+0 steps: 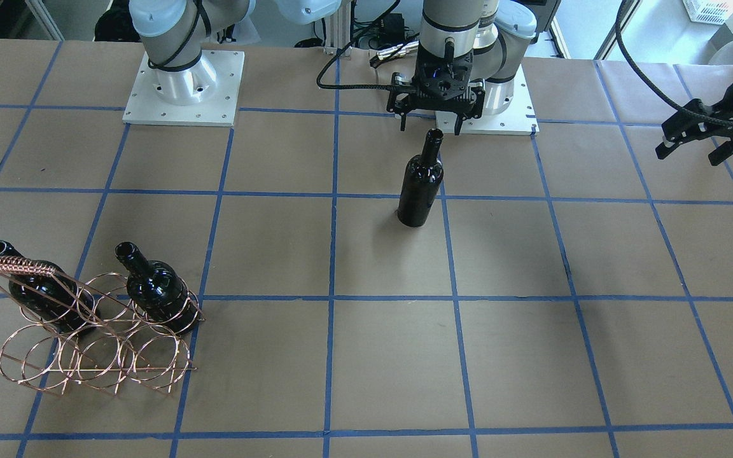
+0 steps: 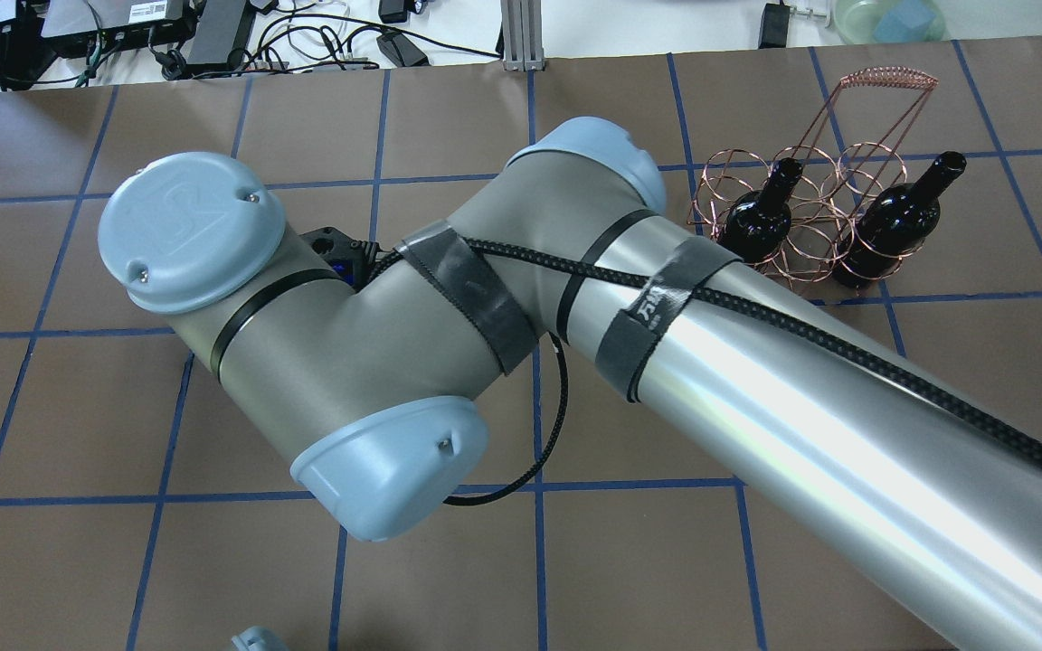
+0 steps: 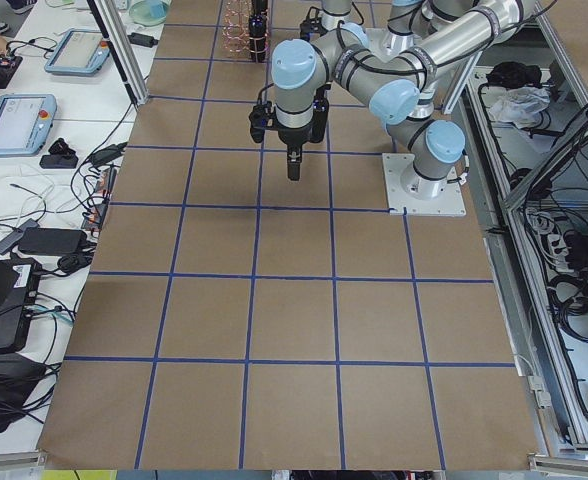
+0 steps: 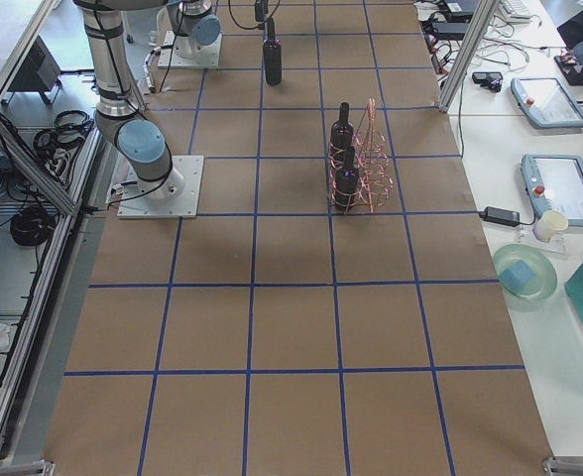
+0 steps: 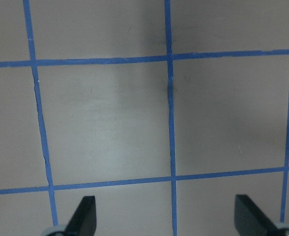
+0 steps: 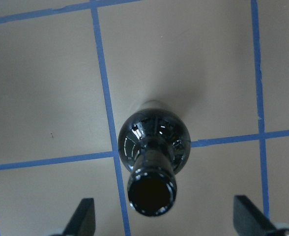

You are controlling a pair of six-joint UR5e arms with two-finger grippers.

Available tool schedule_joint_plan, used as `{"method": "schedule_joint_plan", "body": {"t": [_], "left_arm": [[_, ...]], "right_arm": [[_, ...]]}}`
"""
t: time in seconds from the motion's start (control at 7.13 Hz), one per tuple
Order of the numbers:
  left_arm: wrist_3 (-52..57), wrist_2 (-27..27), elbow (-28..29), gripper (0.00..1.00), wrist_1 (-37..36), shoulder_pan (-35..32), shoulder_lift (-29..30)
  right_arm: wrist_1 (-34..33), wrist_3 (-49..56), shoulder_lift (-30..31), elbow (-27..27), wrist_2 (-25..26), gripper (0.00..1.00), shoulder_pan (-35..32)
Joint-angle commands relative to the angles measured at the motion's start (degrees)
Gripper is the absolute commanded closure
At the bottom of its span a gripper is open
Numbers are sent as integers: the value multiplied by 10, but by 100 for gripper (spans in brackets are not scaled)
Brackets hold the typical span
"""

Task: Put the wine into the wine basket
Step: 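Reach the right gripper to the standing bottle and grasp its neck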

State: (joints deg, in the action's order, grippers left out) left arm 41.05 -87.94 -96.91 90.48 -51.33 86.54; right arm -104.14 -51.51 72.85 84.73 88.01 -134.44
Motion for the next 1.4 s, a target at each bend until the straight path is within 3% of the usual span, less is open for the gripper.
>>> {"method": "schedule_joint_plan", "body": {"t": [0.0,0.14,0.28,0.42,0.56,1.12,1.26], "left_arm": [[2,0,-1,0,-1,0,0],[1,1,-1,0,-1,0,0],[1,1,-1,0,-1,0,0],[2,1,-1,0,-1,0,0],[2,4,-1,0,-1,0,0],[2,8,-1,0,-1,0,-1],[1,8,-2,0,-1,0,-1]], "right_arm": [[-16,0,-20,1,5,0,0],[-15,-2,-19,1,2,18,0],[-14,-25,-17,1,-3,58,1],[-14,-36,-17,0,-4,82,1],[-13,-36,-14,0,-4,99,4],[-11,-33,11,-1,0,100,15],[28,-27,39,2,2,100,34]]}}
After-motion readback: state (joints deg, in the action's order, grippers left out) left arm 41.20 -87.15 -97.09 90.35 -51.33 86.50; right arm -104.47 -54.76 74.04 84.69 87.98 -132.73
